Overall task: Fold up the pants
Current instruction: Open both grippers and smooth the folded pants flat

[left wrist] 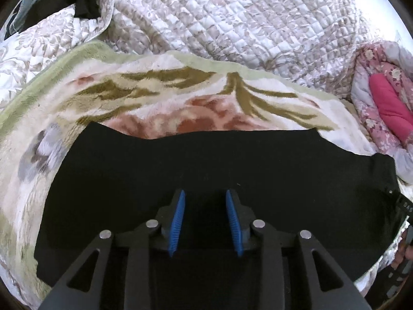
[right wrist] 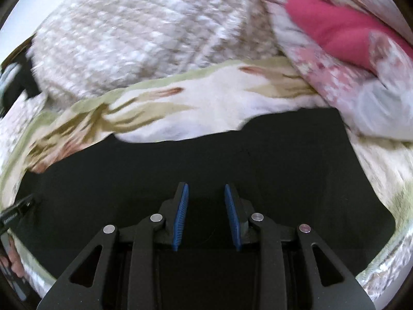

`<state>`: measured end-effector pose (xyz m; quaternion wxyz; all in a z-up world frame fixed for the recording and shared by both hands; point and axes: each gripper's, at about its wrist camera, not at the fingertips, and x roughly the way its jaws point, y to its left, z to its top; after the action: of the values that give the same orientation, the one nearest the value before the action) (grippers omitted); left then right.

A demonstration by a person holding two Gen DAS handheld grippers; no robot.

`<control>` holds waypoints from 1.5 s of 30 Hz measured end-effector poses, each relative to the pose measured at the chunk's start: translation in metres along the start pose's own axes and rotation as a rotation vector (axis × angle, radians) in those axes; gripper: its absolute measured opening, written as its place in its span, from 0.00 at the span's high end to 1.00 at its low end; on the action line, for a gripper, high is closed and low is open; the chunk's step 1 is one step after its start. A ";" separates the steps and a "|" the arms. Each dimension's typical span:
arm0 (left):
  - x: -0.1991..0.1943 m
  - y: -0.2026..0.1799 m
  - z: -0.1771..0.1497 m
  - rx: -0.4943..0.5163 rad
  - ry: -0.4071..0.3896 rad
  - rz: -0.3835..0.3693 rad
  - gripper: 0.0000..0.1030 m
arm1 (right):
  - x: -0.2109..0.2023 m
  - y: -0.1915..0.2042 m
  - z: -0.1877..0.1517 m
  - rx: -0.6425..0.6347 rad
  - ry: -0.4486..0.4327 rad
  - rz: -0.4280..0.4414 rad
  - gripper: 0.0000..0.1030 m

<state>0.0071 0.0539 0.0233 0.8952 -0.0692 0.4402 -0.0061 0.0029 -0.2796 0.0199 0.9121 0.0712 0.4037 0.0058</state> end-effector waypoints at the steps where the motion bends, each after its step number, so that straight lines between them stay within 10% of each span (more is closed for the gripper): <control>1: -0.004 -0.003 -0.003 0.007 -0.007 -0.002 0.66 | -0.002 0.007 -0.002 -0.027 -0.005 0.025 0.71; 17: -0.029 -0.039 -0.047 0.099 -0.014 -0.003 0.64 | -0.008 0.100 -0.062 -0.389 0.033 0.173 0.50; 33: -0.042 -0.035 -0.062 0.072 -0.027 0.001 0.59 | -0.010 0.099 -0.066 -0.392 0.038 0.185 0.43; 45: -0.066 0.022 -0.069 -0.139 -0.047 0.057 0.59 | -0.013 0.095 -0.065 -0.357 0.043 0.204 0.43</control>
<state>-0.0883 0.0721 0.0309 0.8981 -0.1187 0.4203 0.0517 -0.0493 -0.1783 -0.0014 0.8962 -0.0512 0.4062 0.1710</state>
